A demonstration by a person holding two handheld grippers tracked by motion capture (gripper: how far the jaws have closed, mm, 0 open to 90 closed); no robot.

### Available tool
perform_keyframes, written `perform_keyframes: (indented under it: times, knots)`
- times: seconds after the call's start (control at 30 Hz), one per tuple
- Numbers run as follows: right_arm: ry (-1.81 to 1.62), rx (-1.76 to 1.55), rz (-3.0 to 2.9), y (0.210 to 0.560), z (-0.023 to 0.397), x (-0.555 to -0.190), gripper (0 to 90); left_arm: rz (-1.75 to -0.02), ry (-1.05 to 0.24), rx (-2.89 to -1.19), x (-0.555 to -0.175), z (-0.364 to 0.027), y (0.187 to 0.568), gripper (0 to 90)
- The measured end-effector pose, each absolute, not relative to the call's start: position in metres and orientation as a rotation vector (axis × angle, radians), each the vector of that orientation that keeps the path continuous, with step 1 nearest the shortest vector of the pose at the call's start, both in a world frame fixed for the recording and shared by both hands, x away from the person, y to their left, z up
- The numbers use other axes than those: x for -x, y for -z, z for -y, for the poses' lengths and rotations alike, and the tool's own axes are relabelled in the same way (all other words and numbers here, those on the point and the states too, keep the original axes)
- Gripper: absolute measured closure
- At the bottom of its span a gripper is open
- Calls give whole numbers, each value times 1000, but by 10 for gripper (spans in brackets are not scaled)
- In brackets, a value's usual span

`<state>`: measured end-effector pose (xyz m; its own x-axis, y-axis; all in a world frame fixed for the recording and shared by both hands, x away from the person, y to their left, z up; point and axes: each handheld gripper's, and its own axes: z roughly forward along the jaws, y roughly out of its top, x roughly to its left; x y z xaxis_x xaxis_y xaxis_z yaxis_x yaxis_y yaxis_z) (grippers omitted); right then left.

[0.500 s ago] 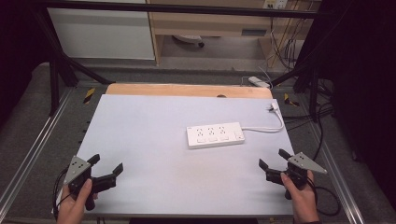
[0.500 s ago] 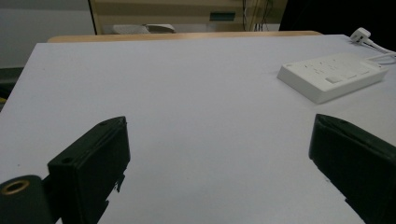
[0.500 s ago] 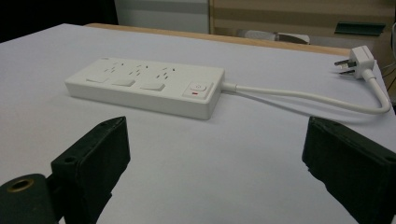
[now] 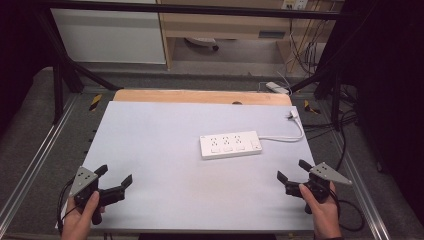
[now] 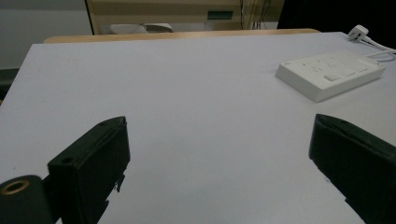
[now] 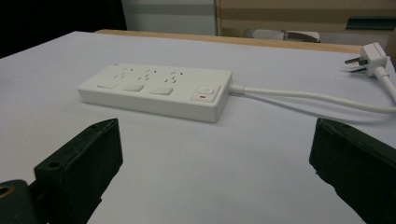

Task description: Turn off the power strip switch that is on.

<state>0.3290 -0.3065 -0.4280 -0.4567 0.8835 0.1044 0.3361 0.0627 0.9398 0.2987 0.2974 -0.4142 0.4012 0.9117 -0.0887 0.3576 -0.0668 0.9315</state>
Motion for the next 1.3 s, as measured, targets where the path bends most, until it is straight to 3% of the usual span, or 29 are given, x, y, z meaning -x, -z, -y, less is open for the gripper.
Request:
perform_keyframes:
  times: [1.3]
  knots:
    - [-1473,-1286,-1792,387,293,-333,38,-1127,-667,-1671,-299,-294,417,50]
